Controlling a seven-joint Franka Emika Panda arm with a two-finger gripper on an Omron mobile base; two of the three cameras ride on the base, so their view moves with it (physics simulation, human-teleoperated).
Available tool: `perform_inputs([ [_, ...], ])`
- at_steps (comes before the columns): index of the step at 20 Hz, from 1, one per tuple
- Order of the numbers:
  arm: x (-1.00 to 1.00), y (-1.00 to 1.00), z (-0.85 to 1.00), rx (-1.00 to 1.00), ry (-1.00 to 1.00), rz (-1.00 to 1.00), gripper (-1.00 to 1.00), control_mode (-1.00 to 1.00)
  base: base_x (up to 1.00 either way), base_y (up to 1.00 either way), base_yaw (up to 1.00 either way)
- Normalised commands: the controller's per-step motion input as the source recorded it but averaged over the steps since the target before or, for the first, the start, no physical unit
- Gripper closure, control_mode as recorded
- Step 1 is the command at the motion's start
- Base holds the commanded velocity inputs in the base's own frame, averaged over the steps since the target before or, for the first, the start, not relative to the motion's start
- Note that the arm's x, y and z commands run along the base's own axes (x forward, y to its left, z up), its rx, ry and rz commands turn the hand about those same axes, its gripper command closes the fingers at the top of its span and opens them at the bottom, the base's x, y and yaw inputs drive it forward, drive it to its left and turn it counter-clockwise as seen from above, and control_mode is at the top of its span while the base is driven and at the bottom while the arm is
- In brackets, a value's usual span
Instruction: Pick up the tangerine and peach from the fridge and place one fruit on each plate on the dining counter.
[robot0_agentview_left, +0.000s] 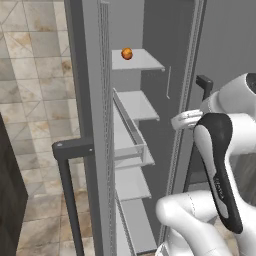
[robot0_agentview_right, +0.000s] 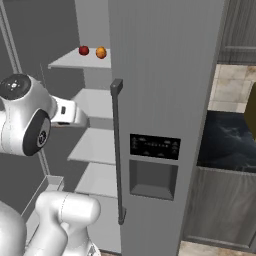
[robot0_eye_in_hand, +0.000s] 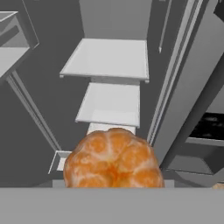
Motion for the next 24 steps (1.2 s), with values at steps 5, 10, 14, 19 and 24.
perform_inputs([
  [5,-0.47,-0.14,0.08,0.00,0.00,-0.04,1.00,-1.00,0.00,0.00,0.00],
  [10,0.00,0.00,0.00,0.00,0.00,-0.01,1.00,-1.00,0.00,0.00,0.00],
  [14,0.00,0.00,0.00,0.00,0.00,0.00,1.00,-1.00,0.00,0.00,0.00],
  [19,0.00,0.00,0.00,0.00,0.00,0.00,1.00,1.00,-0.48,-0.16,-0.07],
  [24,0.00,0.00,0.00,0.00,0.00,0.00,1.00,1.00,-1.00,-0.58,-0.28],
])
